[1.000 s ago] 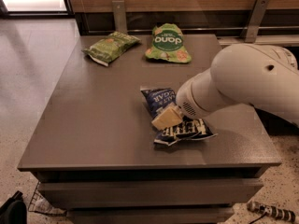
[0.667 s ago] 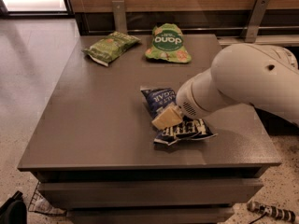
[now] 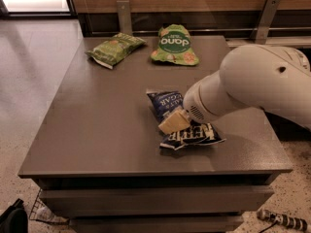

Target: Move blue chip bag near green rice chip bag

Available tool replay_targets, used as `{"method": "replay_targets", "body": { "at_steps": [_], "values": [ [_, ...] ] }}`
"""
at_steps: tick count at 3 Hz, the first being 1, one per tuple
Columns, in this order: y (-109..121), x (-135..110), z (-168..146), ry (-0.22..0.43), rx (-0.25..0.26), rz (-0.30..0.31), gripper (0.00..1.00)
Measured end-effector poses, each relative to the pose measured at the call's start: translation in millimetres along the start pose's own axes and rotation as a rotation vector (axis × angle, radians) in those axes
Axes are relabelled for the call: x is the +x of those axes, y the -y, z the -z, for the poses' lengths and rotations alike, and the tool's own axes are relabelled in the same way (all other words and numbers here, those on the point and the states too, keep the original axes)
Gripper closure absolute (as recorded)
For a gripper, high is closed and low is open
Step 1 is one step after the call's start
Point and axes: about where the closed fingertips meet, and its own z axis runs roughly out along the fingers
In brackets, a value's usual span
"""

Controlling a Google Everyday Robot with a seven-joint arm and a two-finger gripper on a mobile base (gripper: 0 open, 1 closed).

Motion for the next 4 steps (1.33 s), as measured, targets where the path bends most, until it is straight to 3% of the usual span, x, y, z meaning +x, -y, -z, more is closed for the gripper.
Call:
{"method": "replay_targets", "body": {
  "at_steps": [1,2,3,4],
  "values": [
    [28,-18,6,0.008,0.035,-0.001,1.00],
    [126,-58,8,0.010,0.138,-0.033,1.00],
    [182,-94,23,0.054,0.212,-0.057,1.00],
    [239,-115,28,0.094,0.300,-0.112,1.00]
  ]
}}
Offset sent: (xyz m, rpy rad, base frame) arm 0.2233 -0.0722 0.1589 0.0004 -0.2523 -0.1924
